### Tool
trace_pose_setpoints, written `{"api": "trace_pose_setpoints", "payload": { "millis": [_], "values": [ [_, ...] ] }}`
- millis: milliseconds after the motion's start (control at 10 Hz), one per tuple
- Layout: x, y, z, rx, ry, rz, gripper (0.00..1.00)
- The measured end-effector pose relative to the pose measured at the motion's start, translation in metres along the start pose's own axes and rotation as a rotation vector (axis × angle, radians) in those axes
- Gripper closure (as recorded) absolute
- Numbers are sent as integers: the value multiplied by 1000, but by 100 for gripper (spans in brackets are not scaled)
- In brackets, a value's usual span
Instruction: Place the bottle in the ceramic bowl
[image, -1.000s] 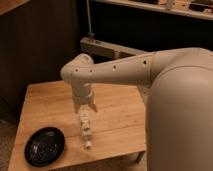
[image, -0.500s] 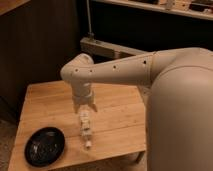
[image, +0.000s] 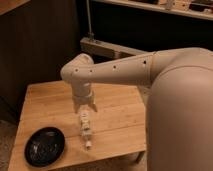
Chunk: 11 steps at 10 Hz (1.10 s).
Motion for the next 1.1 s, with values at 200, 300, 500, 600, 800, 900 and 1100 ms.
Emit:
{"api": "trace_pose_setpoints", "payload": {
  "millis": [200, 300, 500, 600, 800, 900, 1100],
  "values": [
    [0, 0, 0, 0, 0, 0, 35],
    [0, 0, 0, 0, 0, 0, 35],
    [0, 0, 2, 0, 3, 1, 35],
    [-1, 0, 4, 2, 4, -3, 35],
    [-5, 5, 26, -12, -4, -33, 35],
    [-7, 6, 44, -19, -23, -62, 35],
    [-4, 14, 75, -61, -65, -132, 35]
  ]
}}
